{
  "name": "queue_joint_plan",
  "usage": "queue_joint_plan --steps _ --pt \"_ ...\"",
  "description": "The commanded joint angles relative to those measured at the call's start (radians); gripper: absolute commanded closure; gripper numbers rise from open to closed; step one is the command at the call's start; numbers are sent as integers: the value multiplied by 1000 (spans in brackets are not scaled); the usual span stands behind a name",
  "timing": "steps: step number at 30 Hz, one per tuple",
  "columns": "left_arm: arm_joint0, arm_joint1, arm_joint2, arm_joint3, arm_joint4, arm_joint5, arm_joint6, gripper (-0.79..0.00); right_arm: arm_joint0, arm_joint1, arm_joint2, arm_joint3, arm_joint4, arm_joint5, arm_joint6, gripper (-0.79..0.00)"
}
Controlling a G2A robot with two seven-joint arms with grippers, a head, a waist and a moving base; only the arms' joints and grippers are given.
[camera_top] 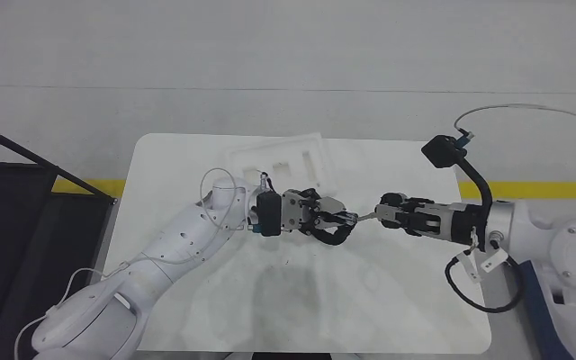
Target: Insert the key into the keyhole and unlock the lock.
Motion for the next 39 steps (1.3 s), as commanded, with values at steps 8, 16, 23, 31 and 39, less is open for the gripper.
queue_joint_plan --steps 8,16,23,31,39 --pt "20 -7 -27 8 -57 -7 1 0 7 14 12 25 -29 -4 33 0" --pt "20 -8 -30 -48 -99 -27 -19 0 -4 16 -26 52 8 -26 22 0" --pt "5 -11 3 -66 -95 -45 -37 0 6 17 -55 57 59 -41 18 0" --pt "-11 -15 32 -52 -102 -42 -34 0 20 20 -72 52 109 -42 31 0" --pt "-28 -14 59 -45 -113 -36 -28 0 40 23 -97 55 128 -47 21 0"
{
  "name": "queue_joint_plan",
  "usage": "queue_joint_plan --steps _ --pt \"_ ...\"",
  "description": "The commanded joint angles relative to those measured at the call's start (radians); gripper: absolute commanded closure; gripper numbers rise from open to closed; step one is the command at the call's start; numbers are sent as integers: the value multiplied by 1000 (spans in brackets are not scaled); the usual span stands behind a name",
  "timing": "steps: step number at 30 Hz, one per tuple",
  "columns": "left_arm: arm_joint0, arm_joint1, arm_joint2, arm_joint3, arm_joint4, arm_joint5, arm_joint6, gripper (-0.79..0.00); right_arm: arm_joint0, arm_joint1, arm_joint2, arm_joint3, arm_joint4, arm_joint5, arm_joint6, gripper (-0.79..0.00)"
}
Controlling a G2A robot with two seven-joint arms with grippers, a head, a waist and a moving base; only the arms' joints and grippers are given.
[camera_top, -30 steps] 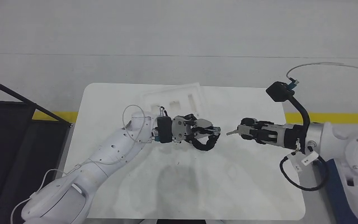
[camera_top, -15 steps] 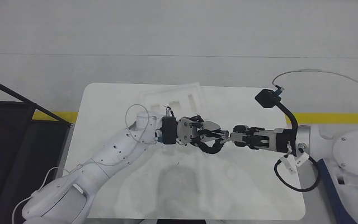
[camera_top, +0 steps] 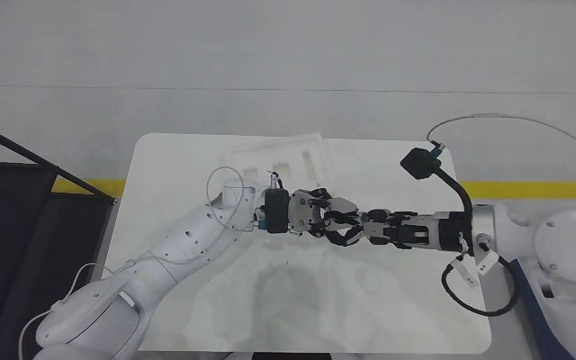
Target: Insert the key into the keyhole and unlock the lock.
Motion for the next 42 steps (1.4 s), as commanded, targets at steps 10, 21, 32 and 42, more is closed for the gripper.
queue_joint_plan --steps 10,21,32,42 --pt "-20 2 33 4 -29 4 4 0 31 2 -40 5 25 -8 -9 0" --pt "-39 4 61 22 -62 16 16 0 49 6 -62 14 31 -6 -25 0" --pt "-14 10 -3 34 -106 -6 -134 0 66 20 18 -27 7 23 -58 0" --pt "74 16 -76 -77 -213 1 -344 0 55 37 74 -110 -136 172 -137 0"
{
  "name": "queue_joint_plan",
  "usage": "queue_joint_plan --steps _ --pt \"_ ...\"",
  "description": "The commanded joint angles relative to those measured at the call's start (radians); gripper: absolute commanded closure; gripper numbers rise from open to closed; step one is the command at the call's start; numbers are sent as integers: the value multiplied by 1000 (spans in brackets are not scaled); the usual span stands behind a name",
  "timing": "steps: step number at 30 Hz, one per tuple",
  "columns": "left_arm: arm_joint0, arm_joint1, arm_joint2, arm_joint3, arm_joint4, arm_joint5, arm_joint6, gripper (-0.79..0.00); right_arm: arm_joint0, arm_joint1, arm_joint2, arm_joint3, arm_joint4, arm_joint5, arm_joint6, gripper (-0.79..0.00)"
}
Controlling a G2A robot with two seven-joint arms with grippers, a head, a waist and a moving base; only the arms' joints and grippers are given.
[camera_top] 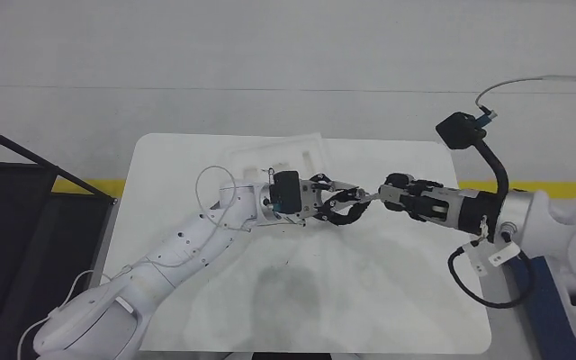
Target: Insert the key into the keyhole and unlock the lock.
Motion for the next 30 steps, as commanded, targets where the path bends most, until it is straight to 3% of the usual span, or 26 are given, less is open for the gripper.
queue_joint_plan --steps 1,9,22,30 --pt "23 1 -14 -16 -26 5 -28 0 -5 4 12 -15 -29 37 -10 0" --pt "95 4 -65 -83 -64 53 -127 0 -29 15 36 -56 -95 126 -28 0" --pt "102 3 -67 -93 -63 53 -126 0 -49 15 31 -54 -103 97 -49 0" --pt "157 -6 -88 -150 -73 134 -220 0 -58 26 47 -56 -141 64 -23 0"
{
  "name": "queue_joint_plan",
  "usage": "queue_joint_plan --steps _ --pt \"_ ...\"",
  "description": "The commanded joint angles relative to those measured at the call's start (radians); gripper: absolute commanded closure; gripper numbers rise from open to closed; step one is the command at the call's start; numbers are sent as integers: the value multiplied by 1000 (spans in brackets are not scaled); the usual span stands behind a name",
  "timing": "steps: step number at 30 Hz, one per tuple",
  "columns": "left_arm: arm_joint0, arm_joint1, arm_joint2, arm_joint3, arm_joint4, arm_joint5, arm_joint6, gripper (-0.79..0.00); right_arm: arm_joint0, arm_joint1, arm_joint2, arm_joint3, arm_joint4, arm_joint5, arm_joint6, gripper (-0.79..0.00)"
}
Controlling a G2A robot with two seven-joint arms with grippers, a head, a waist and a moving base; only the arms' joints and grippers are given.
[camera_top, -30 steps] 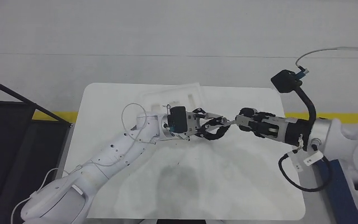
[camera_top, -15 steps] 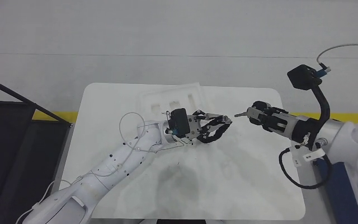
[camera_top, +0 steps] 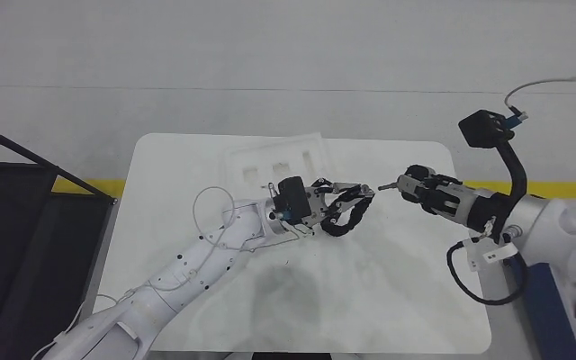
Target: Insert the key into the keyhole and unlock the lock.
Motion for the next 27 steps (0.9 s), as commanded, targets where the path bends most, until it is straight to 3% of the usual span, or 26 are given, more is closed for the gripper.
queue_joint_plan --steps 1,11,27 --pt "4 -4 -1 -7 13 18 -20 0 9 4 -1 0 -23 -5 13 0" --pt "-11 -32 1 1 102 94 -32 0 51 12 -57 0 -79 27 50 0" --pt "9 -63 -16 33 131 122 -29 0 84 27 -134 0 -85 69 8 0"
